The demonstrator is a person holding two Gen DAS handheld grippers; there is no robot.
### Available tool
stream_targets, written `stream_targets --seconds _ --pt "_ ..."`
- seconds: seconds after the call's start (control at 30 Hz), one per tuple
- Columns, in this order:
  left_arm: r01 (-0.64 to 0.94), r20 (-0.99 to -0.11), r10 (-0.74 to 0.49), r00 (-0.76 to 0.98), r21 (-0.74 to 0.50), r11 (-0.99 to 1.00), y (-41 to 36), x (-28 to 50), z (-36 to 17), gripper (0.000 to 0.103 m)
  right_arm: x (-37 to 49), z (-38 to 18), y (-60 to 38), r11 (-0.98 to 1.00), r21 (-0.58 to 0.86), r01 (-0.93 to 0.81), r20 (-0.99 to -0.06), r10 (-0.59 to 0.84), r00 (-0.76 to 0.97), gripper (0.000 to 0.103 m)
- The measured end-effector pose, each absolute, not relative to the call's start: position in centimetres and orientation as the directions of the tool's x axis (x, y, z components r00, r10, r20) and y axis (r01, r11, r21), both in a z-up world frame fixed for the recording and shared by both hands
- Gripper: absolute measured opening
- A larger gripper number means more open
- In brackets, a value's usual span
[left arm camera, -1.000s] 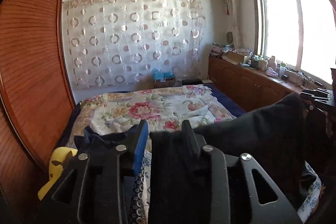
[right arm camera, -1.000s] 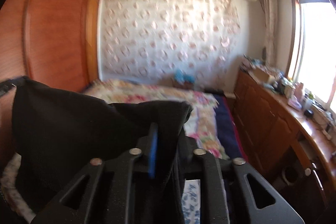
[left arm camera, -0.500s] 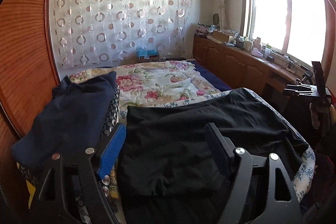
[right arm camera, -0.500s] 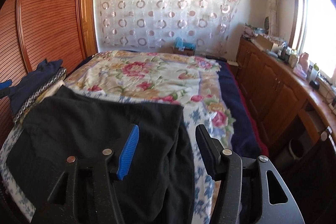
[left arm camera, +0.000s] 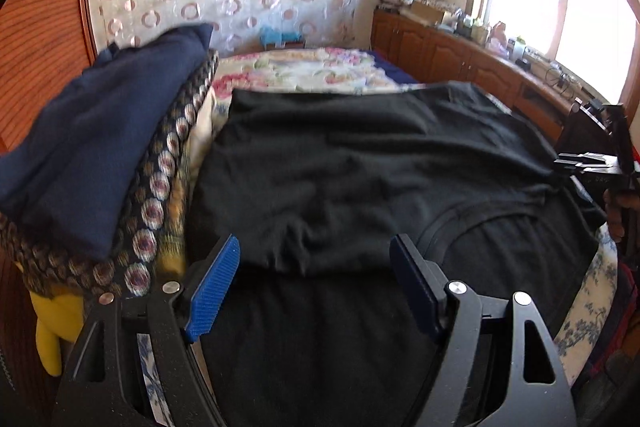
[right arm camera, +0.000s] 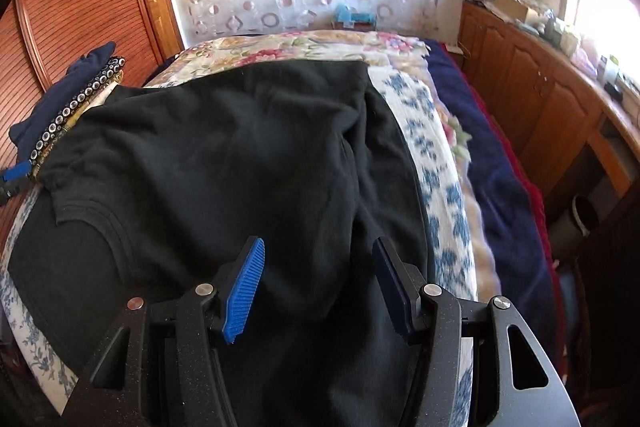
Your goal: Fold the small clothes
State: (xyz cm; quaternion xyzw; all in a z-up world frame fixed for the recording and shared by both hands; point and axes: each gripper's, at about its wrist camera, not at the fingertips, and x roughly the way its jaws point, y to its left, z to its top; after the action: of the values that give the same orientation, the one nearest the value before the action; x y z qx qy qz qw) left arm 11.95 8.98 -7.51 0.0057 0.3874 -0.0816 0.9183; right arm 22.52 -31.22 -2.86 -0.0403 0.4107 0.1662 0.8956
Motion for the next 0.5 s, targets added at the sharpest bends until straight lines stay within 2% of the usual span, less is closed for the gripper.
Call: stream_targets --seconds 0.13,0.3,0.37,0.5 --pt "0.151 -0.747 -0.135 0.651 -0.047 0.987 9.3 12.4 -8.9 0.078 22.9 -1.4 -31.8 0.929 0.095 -0.357 -0.745 0.304 0.594 0.058" --pt "0.140 -0.777 -0.125 0.617 -0.047 0.989 9.3 12.6 -10.2 0.078 23.8 -0.5 -31.6 0.919 0.091 -0.383 -0.757 0.314 0.573 0.052" --pt "0.137 -0.791 -0.109 0.602 -0.032 0.990 9.2 12.7 -10.9 0.078 24.3 -0.8 -31.6 0.921 0.080 -0.381 -0.764 0.302 0.570 0.047" --pt "0.140 -0.782 -0.098 0.616 -0.014 0.990 9.1 12.2 -11.2 0.079 24.7 -0.4 -31.0 0.926 0.060 -0.373 -0.757 0.286 0.587 0.045"
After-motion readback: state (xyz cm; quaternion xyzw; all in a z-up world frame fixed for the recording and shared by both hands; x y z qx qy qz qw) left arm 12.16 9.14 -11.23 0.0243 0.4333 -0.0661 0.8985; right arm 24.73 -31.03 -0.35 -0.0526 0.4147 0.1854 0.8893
